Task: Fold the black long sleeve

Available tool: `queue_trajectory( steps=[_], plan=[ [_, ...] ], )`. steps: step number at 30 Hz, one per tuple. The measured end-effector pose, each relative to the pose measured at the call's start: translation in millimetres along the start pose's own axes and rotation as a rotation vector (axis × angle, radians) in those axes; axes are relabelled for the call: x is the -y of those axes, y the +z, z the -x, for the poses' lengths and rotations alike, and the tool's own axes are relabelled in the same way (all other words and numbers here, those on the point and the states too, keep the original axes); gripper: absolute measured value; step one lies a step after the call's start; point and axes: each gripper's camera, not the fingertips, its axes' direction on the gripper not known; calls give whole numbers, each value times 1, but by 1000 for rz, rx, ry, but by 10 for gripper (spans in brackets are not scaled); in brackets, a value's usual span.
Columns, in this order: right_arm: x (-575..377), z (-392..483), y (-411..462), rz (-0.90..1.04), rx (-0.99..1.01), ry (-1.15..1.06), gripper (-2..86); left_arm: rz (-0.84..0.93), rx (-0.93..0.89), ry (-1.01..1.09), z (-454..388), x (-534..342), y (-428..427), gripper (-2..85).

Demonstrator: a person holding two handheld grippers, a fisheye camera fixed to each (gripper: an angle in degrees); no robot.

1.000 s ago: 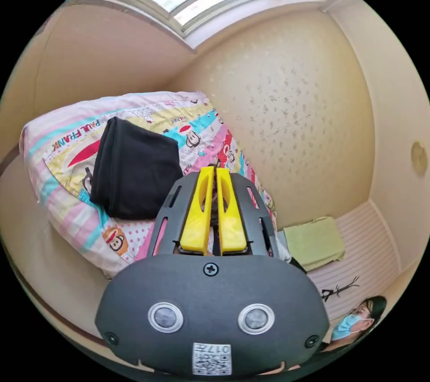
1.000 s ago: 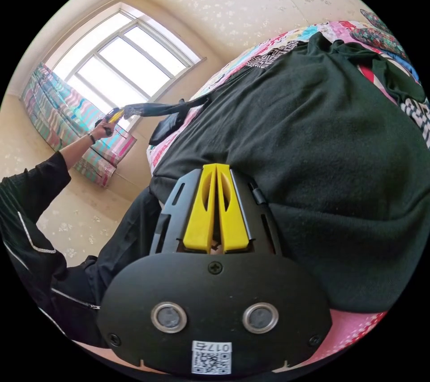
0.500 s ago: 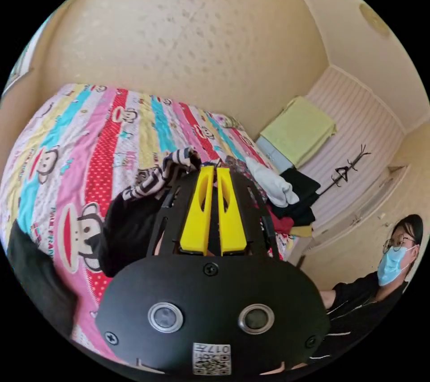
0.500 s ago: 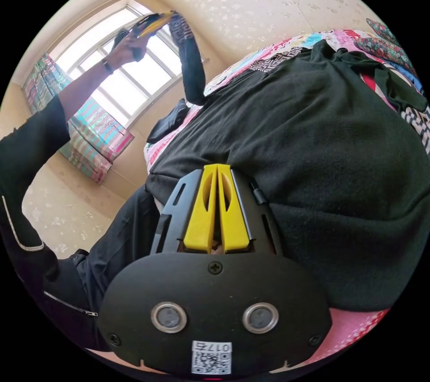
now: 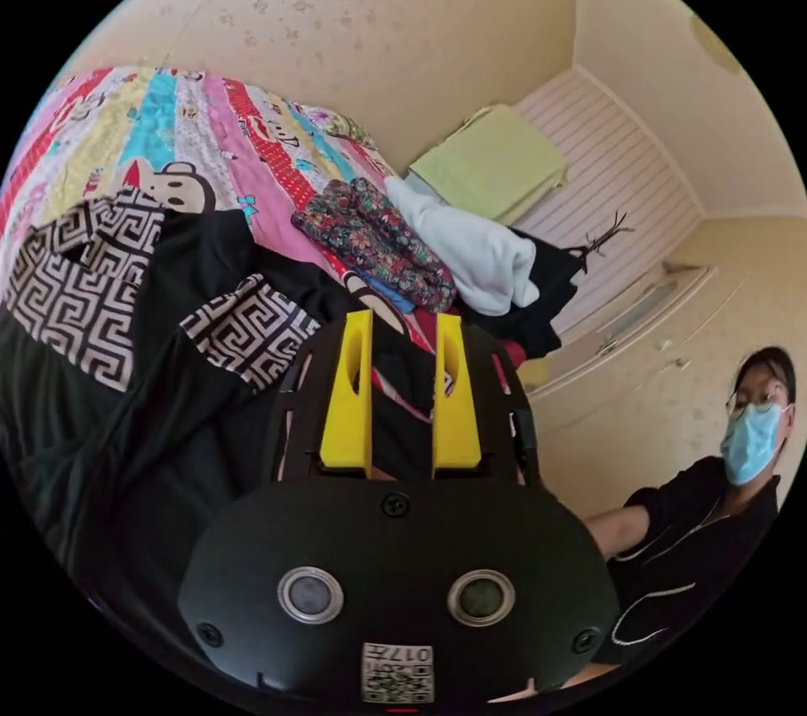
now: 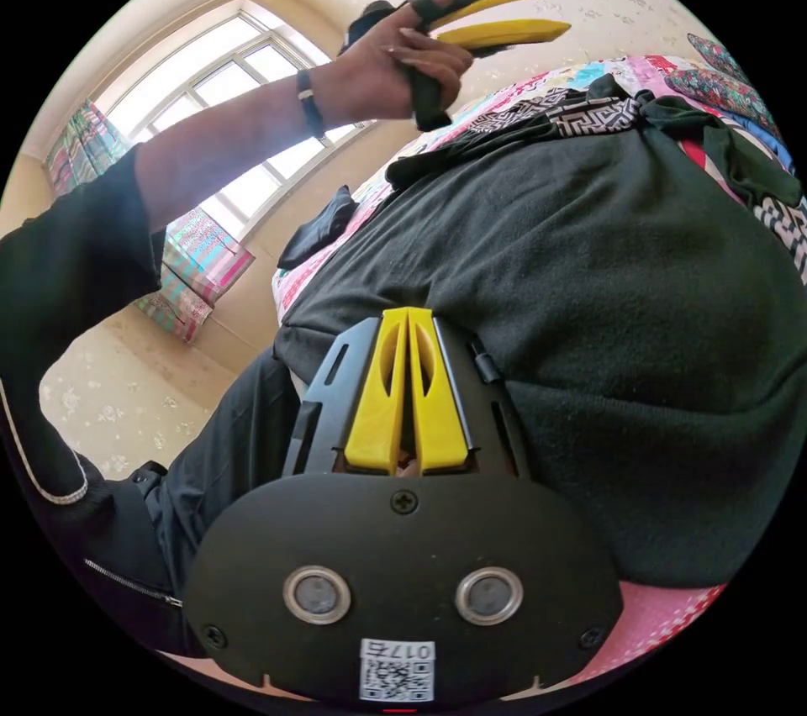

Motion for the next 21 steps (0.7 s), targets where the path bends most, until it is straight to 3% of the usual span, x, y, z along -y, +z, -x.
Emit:
queue_trajectory(
  steps=[6,9,12,18,21],
  plan=[
    [5,-3,0,1,-2,1,2,334,676,233,-40,-96,-12,81],
    [9,-5,1,1,-1,2,2,462,783,220,-27,-161,16,72],
    [13,-7,0,4,15,7,2,202,810,250,-37,-208,18,65],
    [23,-5,-7,-15,45,43,4,174,1176,465,-83,-254,79,14],
    [38,10,-34,-126,46,-22,8,149,1159,426,-85,-259,78,4]
  ],
)
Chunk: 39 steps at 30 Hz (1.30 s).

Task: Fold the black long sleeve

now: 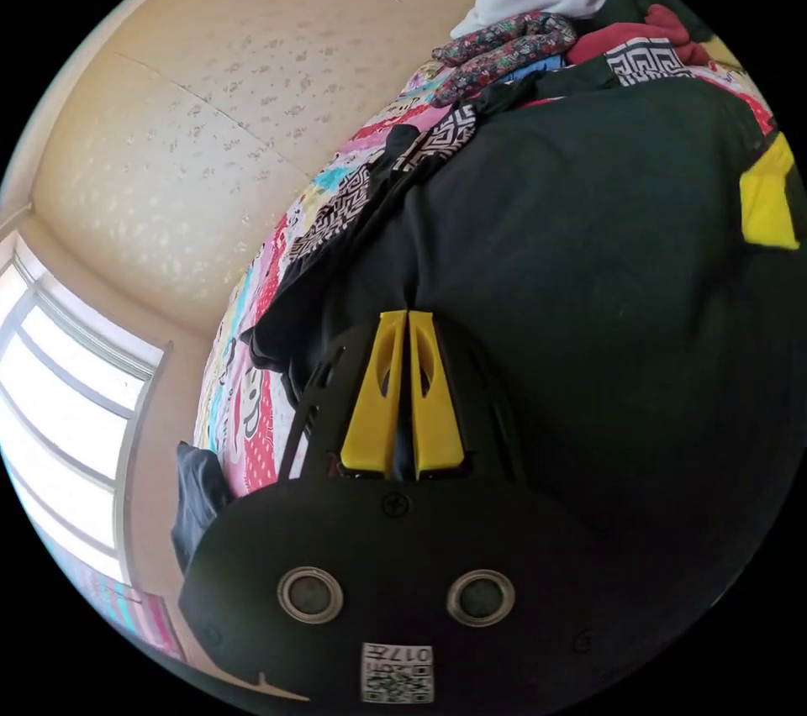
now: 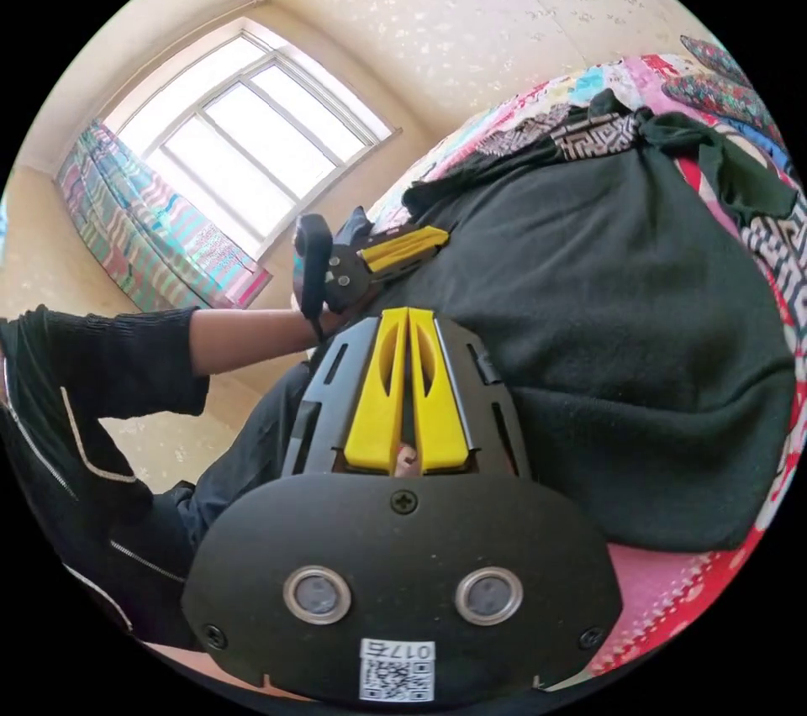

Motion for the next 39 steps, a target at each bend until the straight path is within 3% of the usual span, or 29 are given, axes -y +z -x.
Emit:
queue_trajectory(
  steps=[3,5,9,13,19,22,29,34,39],
  plan=[
    [40,8,-32,-207,-153,-23,17,-27,-8,-26,-3,-8,-4,3],
    [79,-2,-41,-237,-241,6,27,-37,-9,-28,-7,-12,-6,1],
    [192,-67,-7,0,-322,108,66,-46,-2,-30,-13,-19,-11,-1],
    [276,-137,56,210,-529,272,77,-48,6,-38,-16,-25,-12,-2],
    [322,-213,110,334,-693,718,69,-53,20,-49,-16,-35,-13,-2],
    [319,-224,121,343,-734,785,54,-54,30,-51,-14,-40,-14,-3],
    [327,-186,95,221,-688,664,11,-54,39,-49,-3,-51,-16,-3],
    [351,-99,36,-68,-418,283,6,-57,41,-53,10,-59,-19,-3],
    [364,-33,-2,-149,-284,75,6,-115,81,-143,42,-72,-40,-4]
  ],
)
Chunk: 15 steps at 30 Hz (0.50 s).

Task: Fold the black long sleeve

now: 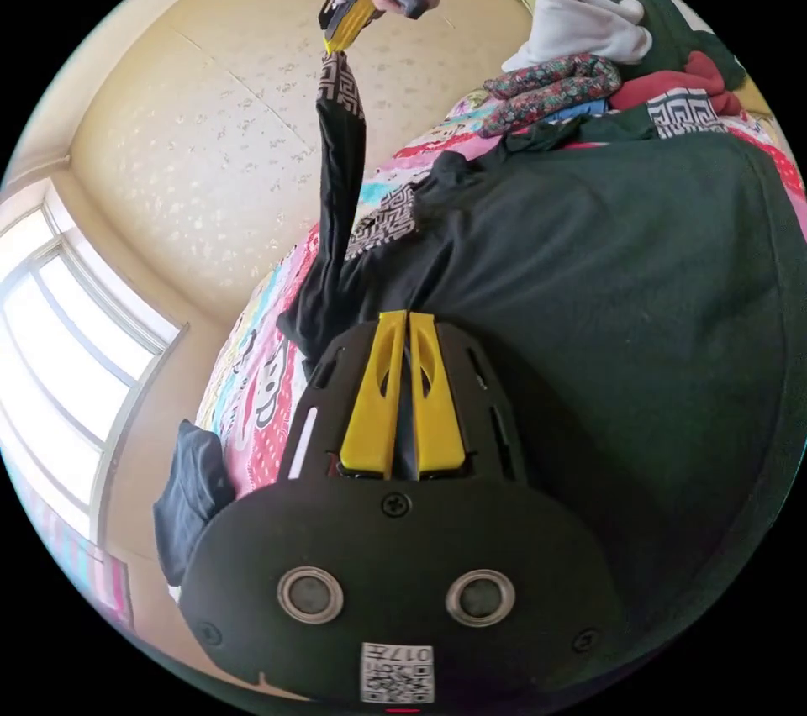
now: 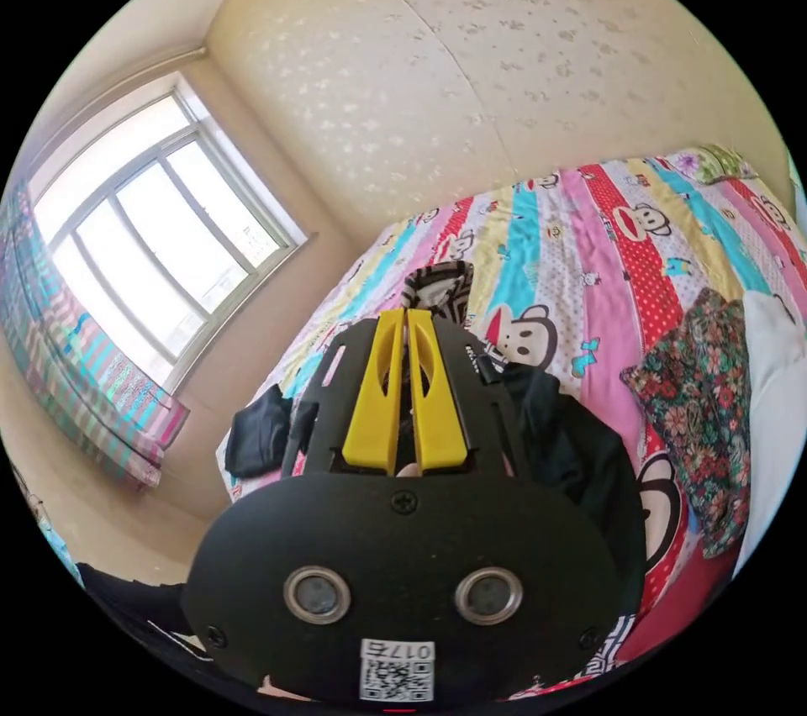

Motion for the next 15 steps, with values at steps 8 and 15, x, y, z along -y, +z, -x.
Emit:
queue_trajectory(
  steps=[8,15],
  plan=[
    [23,56,-10,-30,198,-118,6,-120,-397,-539,130,24,9,-9],
    [58,93,-24,-96,608,-366,7,170,-491,-927,204,22,106,-9]
  ],
)
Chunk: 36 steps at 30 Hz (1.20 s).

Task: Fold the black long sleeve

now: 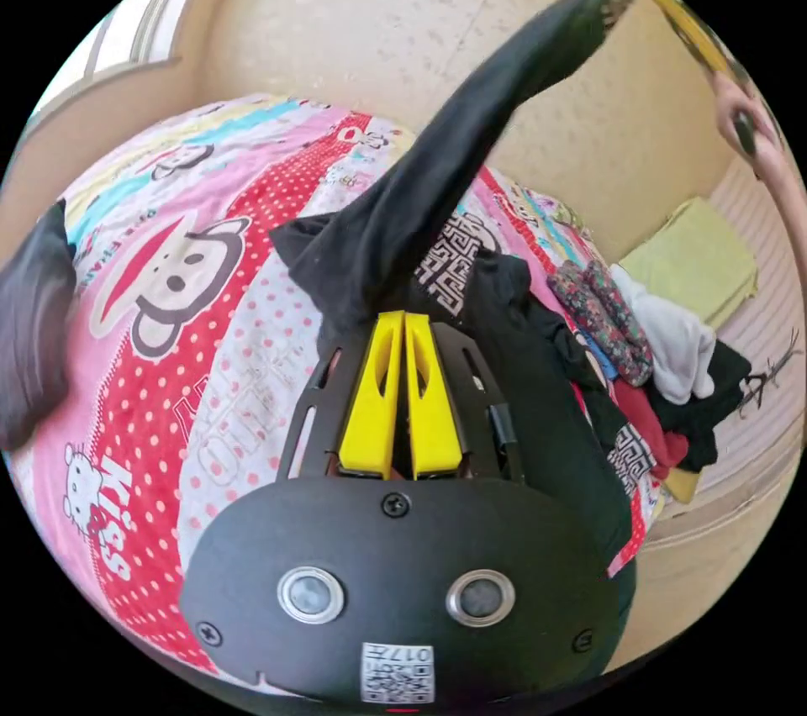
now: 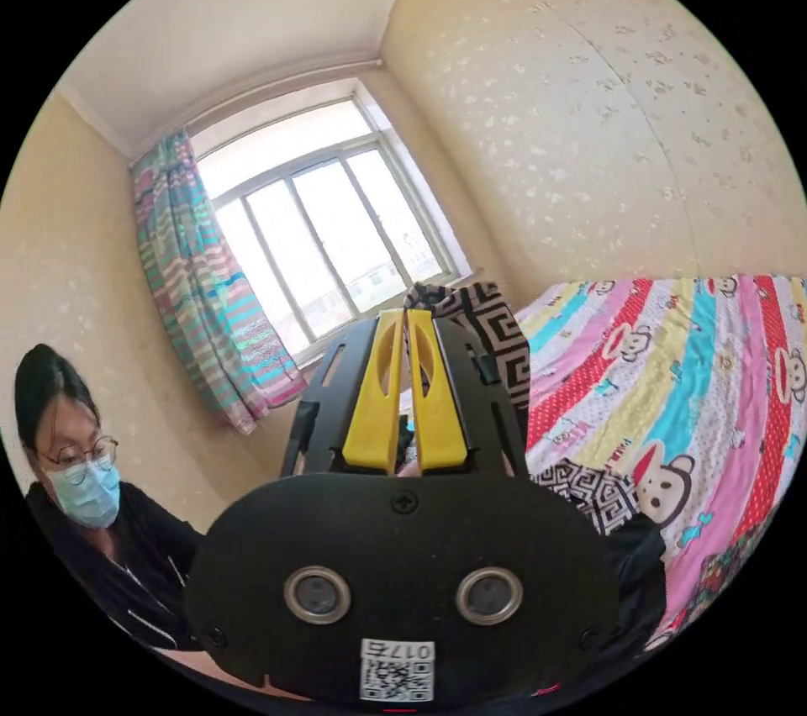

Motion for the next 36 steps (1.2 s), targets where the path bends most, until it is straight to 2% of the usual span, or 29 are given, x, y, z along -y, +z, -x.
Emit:
queue_trajectory(
  steps=[2,4,6,7,10,12,13,16,18,20,22,25,27,28,32,36],
  plan=[
    [-7,3,-19,-36,3,-50,7,-102,21,-78,18,4,-15,-9],
    [-43,-22,-44,15,-333,2,8,-153,113,-151,29,3,-24,-9],
    [-92,-64,-55,126,-572,19,9,-124,226,-174,37,2,-25,-9],
    [-132,-105,-61,221,-675,135,9,-120,249,-175,38,1,-27,-9],
    [-234,-186,-74,444,-719,482,10,-160,394,-159,38,-10,-38,-9],
    [-274,-204,-80,497,-762,622,9,-193,557,-179,42,-17,-46,-8],
    [-284,-205,-82,483,-754,646,9,-188,557,-180,44,-17,-47,-8],
    [-264,-197,-81,465,-801,639,9,-20,385,-166,49,0,-43,-3],
    [-238,-183,-78,447,-829,555,8,37,272,-85,37,20,-45,11],
    [-217,-170,-78,432,-871,506,8,42,264,13,22,35,-46,55],
    [-206,-172,-86,436,-967,615,8,41,323,119,7,45,-41,94],
    [-214,-187,-98,449,-904,826,8,141,336,328,-13,54,-14,121],
    [-216,-192,-102,428,-839,883,8,374,306,437,-22,57,26,115],
    [-214,-193,-104,412,-824,888,9,411,334,451,-24,57,34,109],
    [-196,-197,-106,396,-795,877,9,425,430,510,-45,76,28,31],
    [-148,-183,-101,343,-679,703,9,295,445,457,-64,94,-19,17]
  ],
)
